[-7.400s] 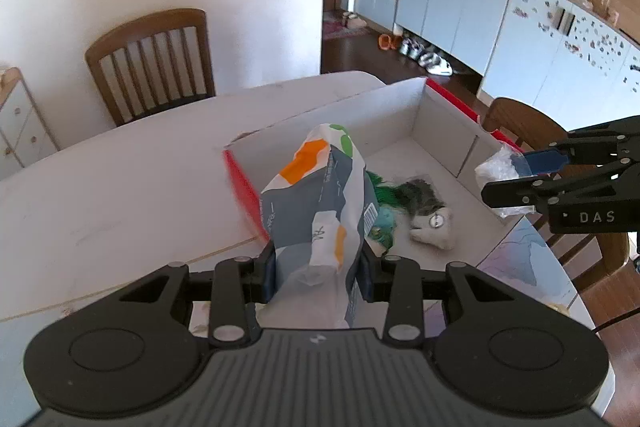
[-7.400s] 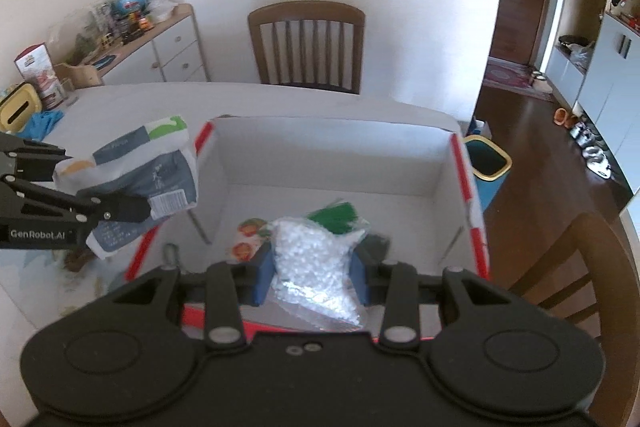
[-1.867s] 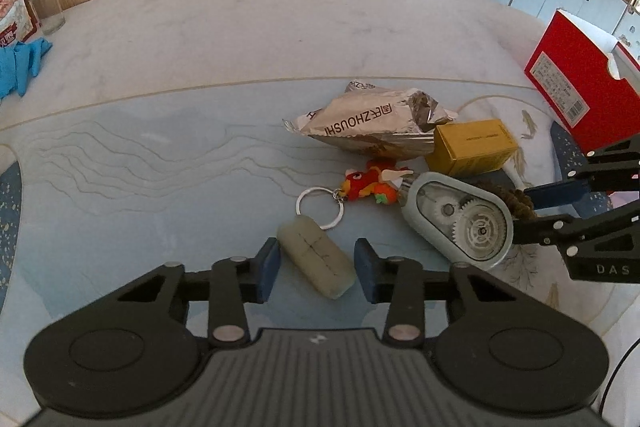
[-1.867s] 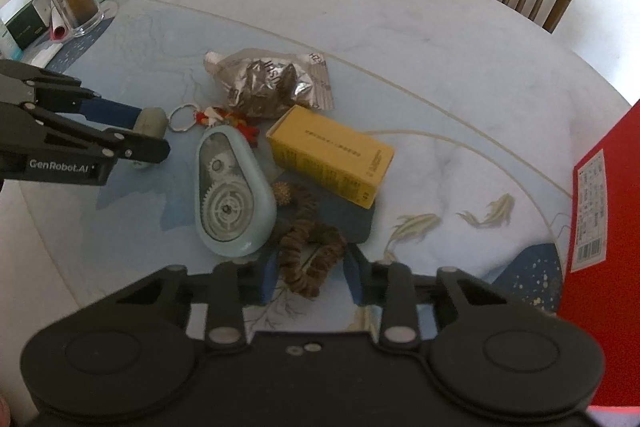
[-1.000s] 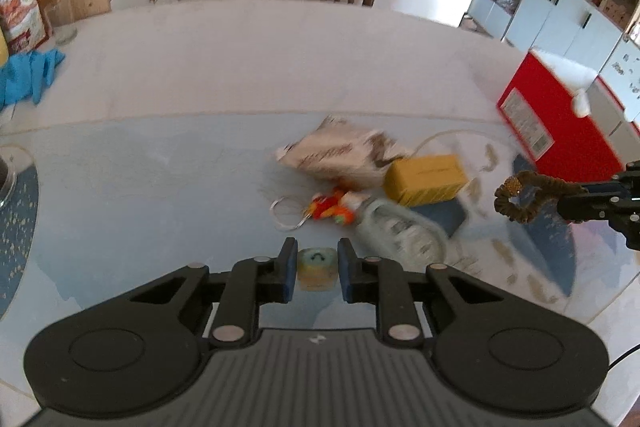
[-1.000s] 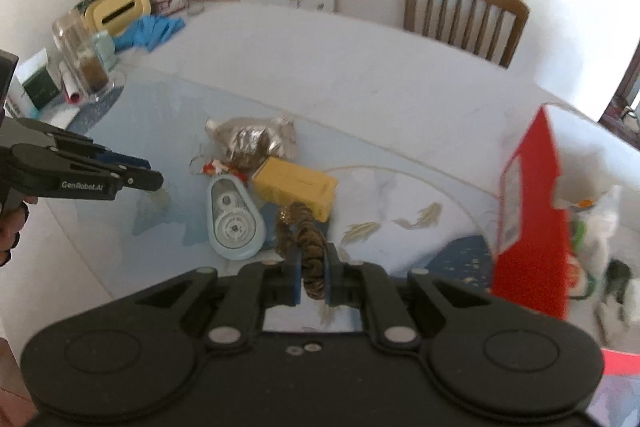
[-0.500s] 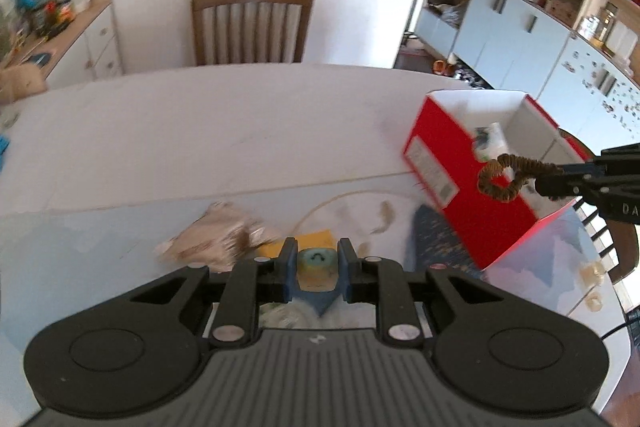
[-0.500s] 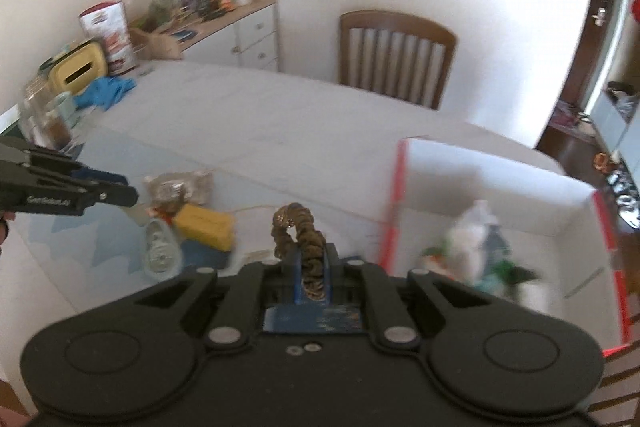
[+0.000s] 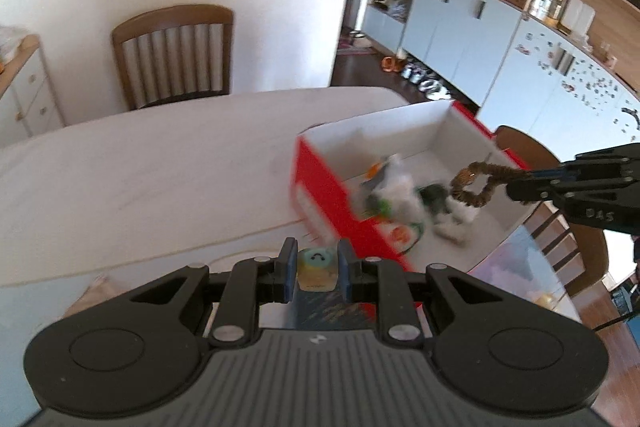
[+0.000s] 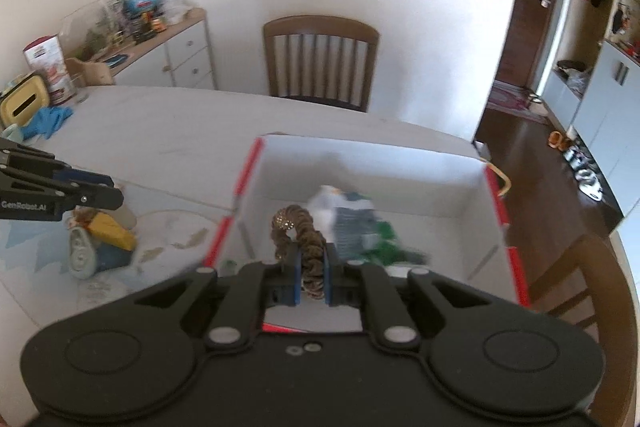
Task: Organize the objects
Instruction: 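Carry the keychain tag and hair tie with both grippers over the shoebox, then open both grippers to drop the tag and hair tie into the box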
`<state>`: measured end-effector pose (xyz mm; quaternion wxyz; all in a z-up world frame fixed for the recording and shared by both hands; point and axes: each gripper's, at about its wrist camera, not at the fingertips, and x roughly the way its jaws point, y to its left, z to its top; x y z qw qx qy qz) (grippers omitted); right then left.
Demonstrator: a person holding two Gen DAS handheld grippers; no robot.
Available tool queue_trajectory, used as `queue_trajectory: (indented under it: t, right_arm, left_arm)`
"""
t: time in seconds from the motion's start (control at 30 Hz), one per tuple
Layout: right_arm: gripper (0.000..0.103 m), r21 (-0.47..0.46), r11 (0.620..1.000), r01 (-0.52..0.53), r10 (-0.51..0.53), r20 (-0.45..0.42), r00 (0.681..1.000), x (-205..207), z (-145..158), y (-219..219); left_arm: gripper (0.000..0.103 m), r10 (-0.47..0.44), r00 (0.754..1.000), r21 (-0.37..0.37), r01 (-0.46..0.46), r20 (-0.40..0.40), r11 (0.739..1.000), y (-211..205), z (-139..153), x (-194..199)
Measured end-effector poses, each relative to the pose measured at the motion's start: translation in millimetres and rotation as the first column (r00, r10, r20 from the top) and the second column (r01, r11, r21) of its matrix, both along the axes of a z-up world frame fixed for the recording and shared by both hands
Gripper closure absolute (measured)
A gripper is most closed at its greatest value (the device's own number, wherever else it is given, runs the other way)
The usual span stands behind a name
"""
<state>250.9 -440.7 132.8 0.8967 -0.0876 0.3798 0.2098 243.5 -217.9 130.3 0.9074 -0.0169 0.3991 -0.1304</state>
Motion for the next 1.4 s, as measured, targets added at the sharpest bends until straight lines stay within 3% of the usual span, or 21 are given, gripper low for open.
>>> queue_trajectory:
  t: [0.3, 0.67, 1.0, 1.4]
  right_arm:
    - [0.094, -0.014, 0.999, 0.05, -0.051, -0.023, 0.998, 23.1, -14.3, -46.3]
    - [0.094, -0.03, 0.998, 0.06, -0.062, -0.069, 0.996, 49.2, -37.7, -76.4]
    - [0.094, -0.05, 0.997, 0.055, -0.061, -0.11, 0.992, 71.5, -60.6, -85.3]
    - [0.094, -0.079, 0.997, -0.023, 0.012, -0.135, 0.991, 79.9, -77.7, -77.9]
  left_arm:
    - [0.082, -0.109, 0.994, 0.016, 0.109, 0.017, 0.994, -80.0, 5.9, 25.6]
    - [0.082, -0.182, 0.982, 0.039, 0.184, -0.05, 0.982, -151.7, -22.9, 53.8]
    - [0.082, -0.176, 0.971, 0.081, 0.191, -0.161, 0.978, -182.1, -62.5, 81.5]
    - [0.082, -0.135, 0.944, 0.104, 0.173, -0.3, 0.98, -185.1, -95.6, 106.8]
